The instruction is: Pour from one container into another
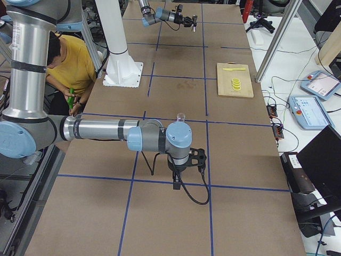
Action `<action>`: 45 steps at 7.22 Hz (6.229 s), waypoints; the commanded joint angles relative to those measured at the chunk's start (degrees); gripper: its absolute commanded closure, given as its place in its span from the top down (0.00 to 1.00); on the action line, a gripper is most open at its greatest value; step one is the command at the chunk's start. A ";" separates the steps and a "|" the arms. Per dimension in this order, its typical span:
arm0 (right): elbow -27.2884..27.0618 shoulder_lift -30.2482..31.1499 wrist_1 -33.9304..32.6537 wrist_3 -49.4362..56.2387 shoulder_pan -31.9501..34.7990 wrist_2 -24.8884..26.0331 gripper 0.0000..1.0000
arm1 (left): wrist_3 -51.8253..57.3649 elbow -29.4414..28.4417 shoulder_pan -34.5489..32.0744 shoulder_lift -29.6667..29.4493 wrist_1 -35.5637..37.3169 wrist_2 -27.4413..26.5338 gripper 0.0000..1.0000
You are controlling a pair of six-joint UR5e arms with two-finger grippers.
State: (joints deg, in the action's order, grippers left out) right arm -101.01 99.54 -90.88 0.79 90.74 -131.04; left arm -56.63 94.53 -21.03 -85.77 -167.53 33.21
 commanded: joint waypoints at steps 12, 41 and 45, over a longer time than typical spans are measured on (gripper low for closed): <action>0.11 0.30 0.00 -0.17 0.14 0.00 1.00 | -4.10 -4.62 11.97 -0.01 -0.34 -8.87 0.00; 0.11 0.74 0.00 -0.17 0.14 0.18 1.00 | -3.76 -6.64 16.10 -0.28 -0.69 -8.51 0.24; 0.11 0.74 0.00 -0.17 0.14 0.26 1.00 | -3.84 -6.73 16.10 -0.28 -0.78 -8.60 0.28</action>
State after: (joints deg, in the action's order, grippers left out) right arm -100.90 100.29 -90.84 0.61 90.88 -130.83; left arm -60.46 87.83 -4.92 -86.04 -168.28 24.68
